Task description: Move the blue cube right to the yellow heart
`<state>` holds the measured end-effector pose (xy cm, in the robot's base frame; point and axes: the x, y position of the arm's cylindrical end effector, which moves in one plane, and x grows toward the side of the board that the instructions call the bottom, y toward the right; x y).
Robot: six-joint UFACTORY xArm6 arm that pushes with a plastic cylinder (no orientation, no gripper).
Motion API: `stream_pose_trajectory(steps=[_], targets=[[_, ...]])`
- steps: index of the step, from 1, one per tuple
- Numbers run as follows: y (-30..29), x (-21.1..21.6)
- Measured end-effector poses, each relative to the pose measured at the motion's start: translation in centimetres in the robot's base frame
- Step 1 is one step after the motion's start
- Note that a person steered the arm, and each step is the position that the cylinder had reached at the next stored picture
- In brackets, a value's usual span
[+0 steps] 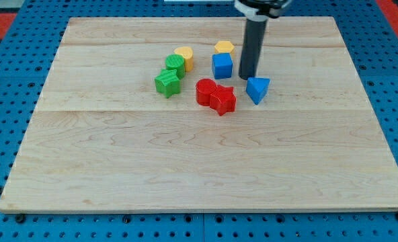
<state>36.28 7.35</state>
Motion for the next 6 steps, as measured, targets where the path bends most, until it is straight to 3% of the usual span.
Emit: stream_pose_trajectory(steps=[2,5,6], targets=[[-3.7,-1.3],[-4.9,-1.6],[-8.4,-1.4]])
